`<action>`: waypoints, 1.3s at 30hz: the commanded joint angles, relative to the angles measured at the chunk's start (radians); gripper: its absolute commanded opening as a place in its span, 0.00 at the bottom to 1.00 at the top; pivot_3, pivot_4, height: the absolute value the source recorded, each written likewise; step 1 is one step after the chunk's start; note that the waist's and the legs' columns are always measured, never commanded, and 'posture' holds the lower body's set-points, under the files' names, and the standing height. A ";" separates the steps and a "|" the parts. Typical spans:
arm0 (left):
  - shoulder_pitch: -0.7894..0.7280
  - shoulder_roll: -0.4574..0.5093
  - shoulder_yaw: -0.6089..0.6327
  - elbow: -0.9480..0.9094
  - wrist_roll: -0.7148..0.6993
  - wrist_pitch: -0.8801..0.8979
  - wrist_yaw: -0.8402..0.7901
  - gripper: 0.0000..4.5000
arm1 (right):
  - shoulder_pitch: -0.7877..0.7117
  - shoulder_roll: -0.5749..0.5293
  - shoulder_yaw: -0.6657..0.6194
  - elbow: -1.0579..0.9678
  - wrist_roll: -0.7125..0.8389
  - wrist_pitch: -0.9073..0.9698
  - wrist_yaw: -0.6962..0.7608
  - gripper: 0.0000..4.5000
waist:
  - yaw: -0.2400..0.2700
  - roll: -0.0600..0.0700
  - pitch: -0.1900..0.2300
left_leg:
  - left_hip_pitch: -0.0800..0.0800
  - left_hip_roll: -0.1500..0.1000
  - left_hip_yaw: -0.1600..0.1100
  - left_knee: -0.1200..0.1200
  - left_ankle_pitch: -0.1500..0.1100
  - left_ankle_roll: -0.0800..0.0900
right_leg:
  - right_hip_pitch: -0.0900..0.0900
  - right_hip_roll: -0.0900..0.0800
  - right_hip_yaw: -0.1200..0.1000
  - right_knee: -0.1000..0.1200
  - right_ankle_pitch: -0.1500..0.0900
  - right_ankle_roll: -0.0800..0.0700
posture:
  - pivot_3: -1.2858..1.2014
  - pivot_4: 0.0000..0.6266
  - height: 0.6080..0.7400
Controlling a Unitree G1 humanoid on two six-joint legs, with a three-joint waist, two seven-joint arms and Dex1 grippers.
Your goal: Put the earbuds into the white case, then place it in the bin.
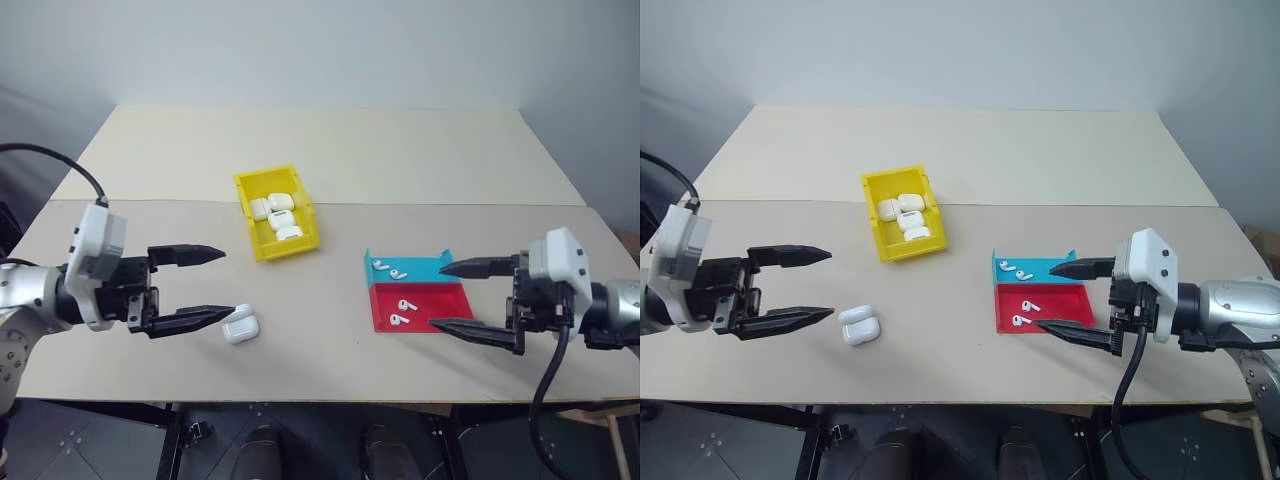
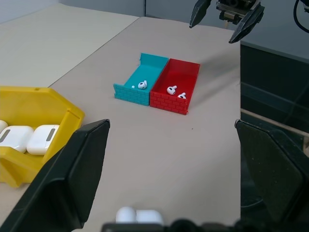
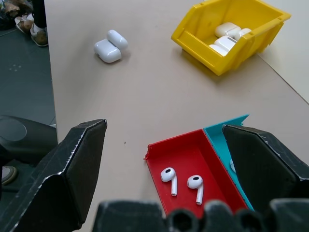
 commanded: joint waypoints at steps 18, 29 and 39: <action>-0.053 0.034 -0.012 -0.105 -0.075 0.128 0.162 0.58 | -0.057 -0.009 0.000 0.023 0.027 0.009 0.005 1.00 | 0.000 0.000 0.000 | 0.000 0.000 0.000 0.000 0.000 0.000 | 0.000 0.000 0.000 0.000 0.000 0.000 | 0.52 0.24 1.00; -0.077 -0.026 -0.133 -0.213 -0.158 0.248 0.350 0.01 | -0.023 -0.009 -0.024 -0.011 0.042 0.022 -0.013 1.00 | 0.001 0.000 0.000 | 0.000 0.000 0.000 0.000 0.000 0.000 | 0.000 0.000 0.000 0.000 0.000 0.000 | 0.52 0.24 1.00; -0.084 -0.150 -0.293 -0.308 -0.361 0.601 0.923 0.01 | 0.022 -0.017 -0.072 -0.053 0.067 0.058 -0.040 1.00 | 0.001 0.000 0.000 | 0.001 0.000 -0.001 0.000 0.000 0.000 | 0.001 0.000 0.001 0.001 0.000 0.000 | 0.52 0.24 1.00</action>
